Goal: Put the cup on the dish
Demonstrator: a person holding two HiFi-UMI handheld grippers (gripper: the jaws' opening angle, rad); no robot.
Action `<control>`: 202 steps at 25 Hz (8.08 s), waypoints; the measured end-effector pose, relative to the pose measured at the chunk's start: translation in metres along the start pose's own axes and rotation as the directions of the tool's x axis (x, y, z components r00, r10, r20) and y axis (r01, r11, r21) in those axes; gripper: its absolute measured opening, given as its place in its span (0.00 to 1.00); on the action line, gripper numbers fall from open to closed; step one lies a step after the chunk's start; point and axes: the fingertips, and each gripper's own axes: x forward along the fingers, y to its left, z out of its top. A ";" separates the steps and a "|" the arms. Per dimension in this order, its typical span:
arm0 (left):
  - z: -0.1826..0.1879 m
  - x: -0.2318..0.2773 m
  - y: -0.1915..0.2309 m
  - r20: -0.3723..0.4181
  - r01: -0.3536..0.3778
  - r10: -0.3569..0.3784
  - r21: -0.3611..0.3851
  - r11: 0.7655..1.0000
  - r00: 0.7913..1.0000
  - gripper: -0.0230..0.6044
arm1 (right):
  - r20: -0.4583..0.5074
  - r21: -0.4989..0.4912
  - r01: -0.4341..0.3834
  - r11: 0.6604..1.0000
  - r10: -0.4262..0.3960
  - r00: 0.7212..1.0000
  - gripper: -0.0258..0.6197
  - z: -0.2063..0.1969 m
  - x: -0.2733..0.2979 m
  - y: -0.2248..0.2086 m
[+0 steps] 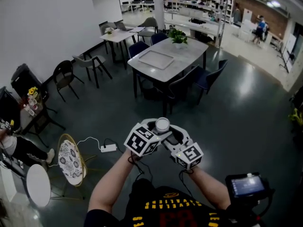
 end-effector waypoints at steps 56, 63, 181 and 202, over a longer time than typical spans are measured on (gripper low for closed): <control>0.076 0.160 0.409 0.238 -0.123 0.140 -0.082 0.989 0.961 0.45 | -0.035 -0.012 -0.080 0.997 0.080 0.996 0.39 -0.052 0.343 -0.271; 0.120 0.207 0.464 0.241 -0.169 0.188 -0.095 0.981 0.952 0.45 | -0.025 -0.019 -0.129 0.991 0.128 0.991 0.39 -0.038 0.381 -0.344; 0.047 0.668 0.921 -0.015 0.114 -0.114 0.051 0.992 0.993 0.45 | -0.748 -0.157 -0.008 0.988 -0.113 0.654 0.39 -0.347 0.695 -0.822; 0.028 0.672 0.929 -0.097 0.059 -0.057 0.016 0.998 0.994 0.49 | -0.735 -0.102 0.085 0.991 -0.133 0.665 0.39 -0.342 0.675 -0.834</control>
